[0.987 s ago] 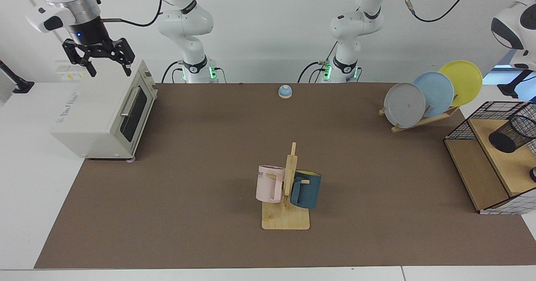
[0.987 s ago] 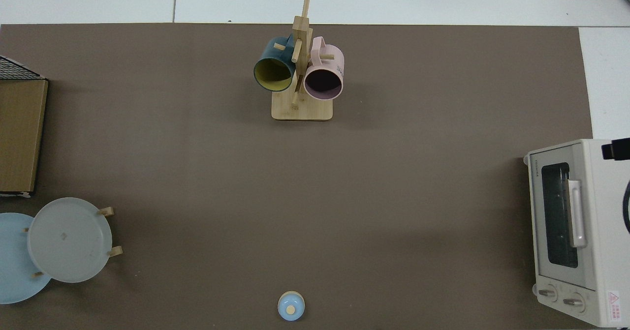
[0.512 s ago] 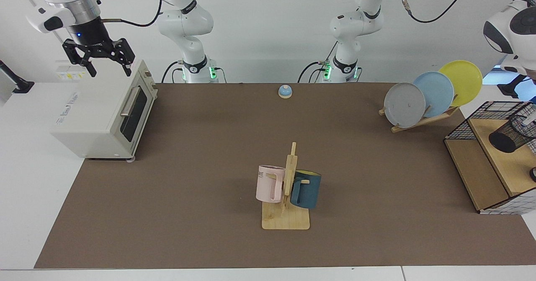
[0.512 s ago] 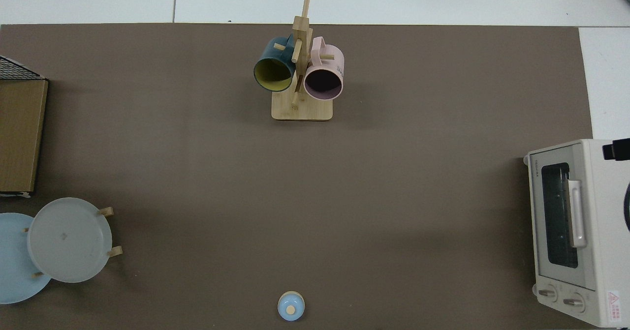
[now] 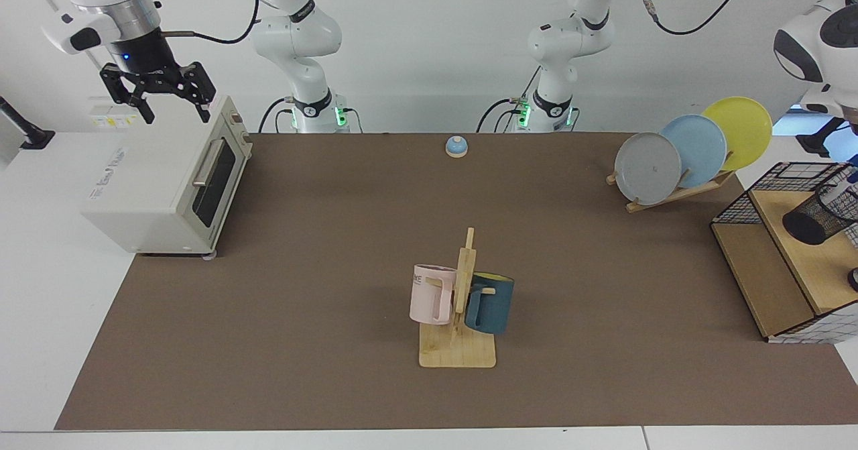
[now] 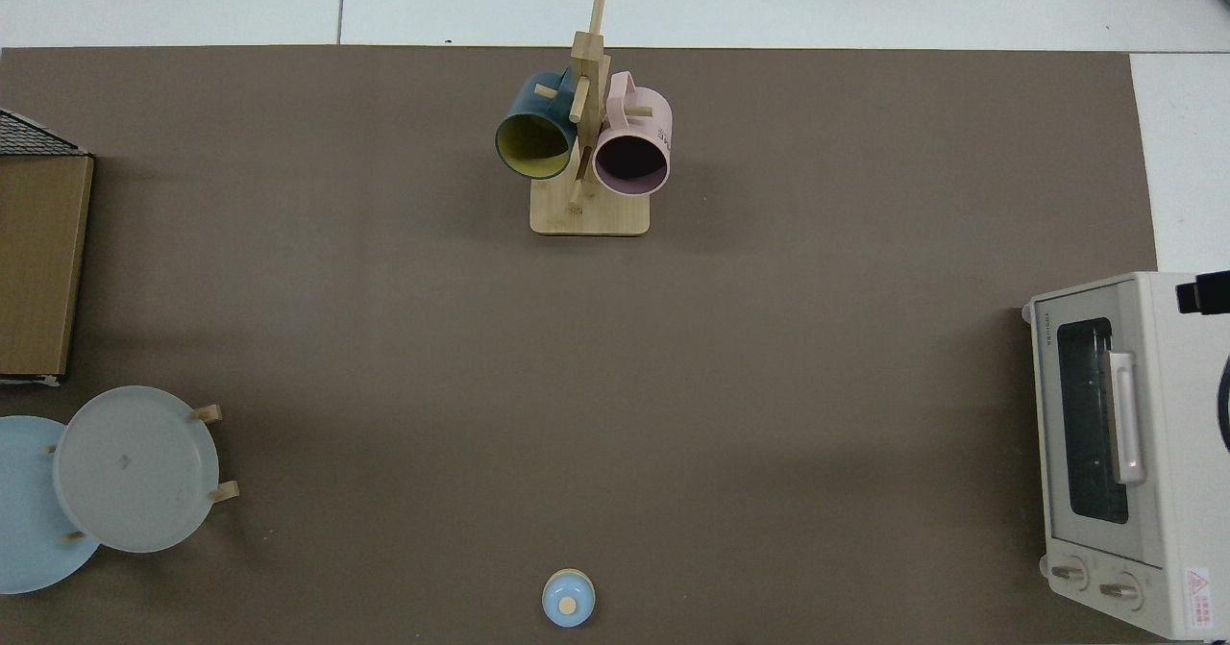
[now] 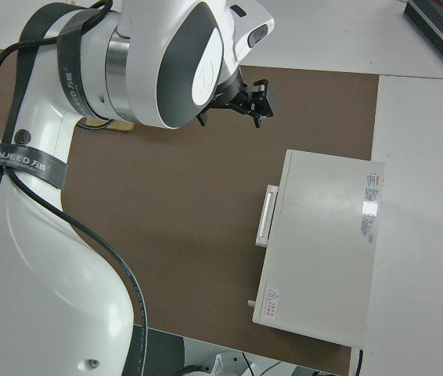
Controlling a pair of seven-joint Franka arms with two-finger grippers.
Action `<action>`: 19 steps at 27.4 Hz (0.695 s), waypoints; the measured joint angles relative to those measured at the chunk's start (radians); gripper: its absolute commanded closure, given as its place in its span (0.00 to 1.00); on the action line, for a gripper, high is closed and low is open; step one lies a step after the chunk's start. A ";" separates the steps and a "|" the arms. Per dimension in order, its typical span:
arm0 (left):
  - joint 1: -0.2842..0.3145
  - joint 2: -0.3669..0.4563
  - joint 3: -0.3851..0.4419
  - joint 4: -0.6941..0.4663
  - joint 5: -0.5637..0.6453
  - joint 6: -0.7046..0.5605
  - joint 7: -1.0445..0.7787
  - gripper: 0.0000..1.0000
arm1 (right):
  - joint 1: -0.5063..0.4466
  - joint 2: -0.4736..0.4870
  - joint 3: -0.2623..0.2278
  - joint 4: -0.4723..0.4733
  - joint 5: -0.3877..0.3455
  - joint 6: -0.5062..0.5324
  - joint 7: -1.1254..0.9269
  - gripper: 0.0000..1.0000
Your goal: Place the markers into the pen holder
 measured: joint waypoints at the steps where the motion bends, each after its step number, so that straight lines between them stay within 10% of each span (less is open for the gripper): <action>1: 0.000 -0.001 0.000 0.000 -0.003 0.000 0.000 0.00 | 0.000 0.000 0.000 0.000 0.000 0.000 0.000 0.00; 19: -0.053 -0.010 -0.155 0.000 -0.338 -0.130 -0.180 0.00 | 0.000 -0.001 0.007 0.000 0.000 0.000 0.000 0.00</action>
